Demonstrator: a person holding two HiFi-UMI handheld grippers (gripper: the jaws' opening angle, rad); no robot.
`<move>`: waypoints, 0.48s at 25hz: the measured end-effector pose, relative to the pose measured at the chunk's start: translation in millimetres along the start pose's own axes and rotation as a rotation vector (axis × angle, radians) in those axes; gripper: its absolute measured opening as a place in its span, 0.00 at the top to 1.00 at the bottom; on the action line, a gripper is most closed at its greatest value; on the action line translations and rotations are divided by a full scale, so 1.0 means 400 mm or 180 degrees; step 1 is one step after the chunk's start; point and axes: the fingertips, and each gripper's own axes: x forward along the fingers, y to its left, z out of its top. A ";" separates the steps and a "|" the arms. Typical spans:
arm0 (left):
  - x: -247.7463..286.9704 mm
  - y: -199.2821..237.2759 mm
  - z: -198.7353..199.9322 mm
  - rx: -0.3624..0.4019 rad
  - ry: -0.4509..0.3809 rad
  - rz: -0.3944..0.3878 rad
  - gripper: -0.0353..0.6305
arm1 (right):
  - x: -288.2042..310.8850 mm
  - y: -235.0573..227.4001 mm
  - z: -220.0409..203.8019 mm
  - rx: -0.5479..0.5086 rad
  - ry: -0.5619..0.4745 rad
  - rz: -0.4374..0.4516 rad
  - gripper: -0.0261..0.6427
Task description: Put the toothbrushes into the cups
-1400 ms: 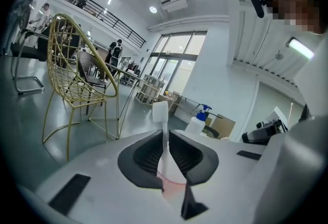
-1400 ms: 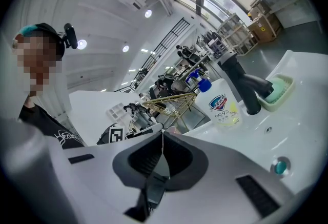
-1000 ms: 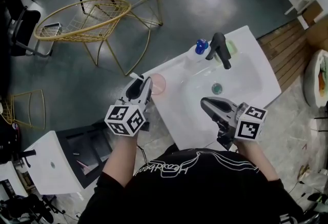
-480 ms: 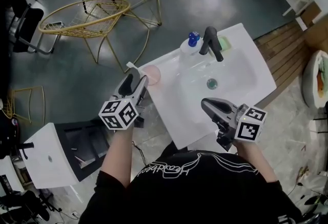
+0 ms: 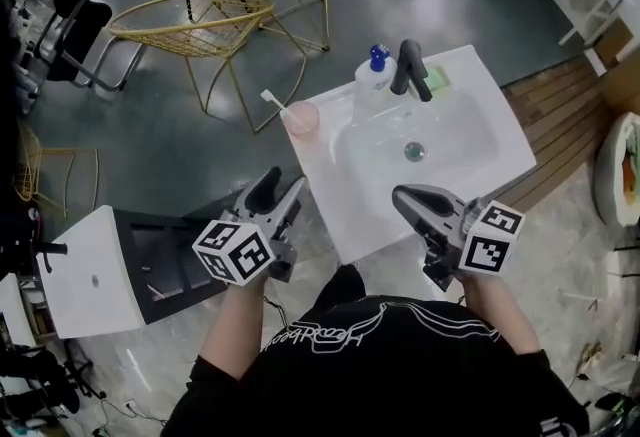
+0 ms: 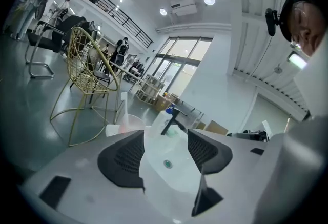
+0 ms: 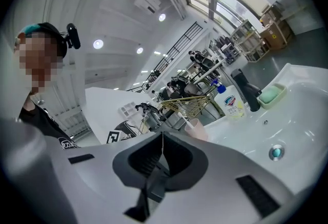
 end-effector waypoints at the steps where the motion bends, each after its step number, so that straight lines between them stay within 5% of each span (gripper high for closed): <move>1: -0.014 -0.034 -0.008 -0.0008 0.0005 -0.0068 0.56 | -0.010 0.018 -0.005 -0.0041 0.0004 0.0027 0.92; 8: -0.095 -0.304 -0.070 0.0056 0.0026 -0.0664 0.58 | -0.106 0.120 -0.039 -0.0147 -0.0090 0.0164 0.92; 12: -0.156 -0.438 -0.090 0.0195 -0.0023 -0.0862 0.71 | -0.172 0.193 -0.055 -0.0141 -0.0190 0.0333 0.92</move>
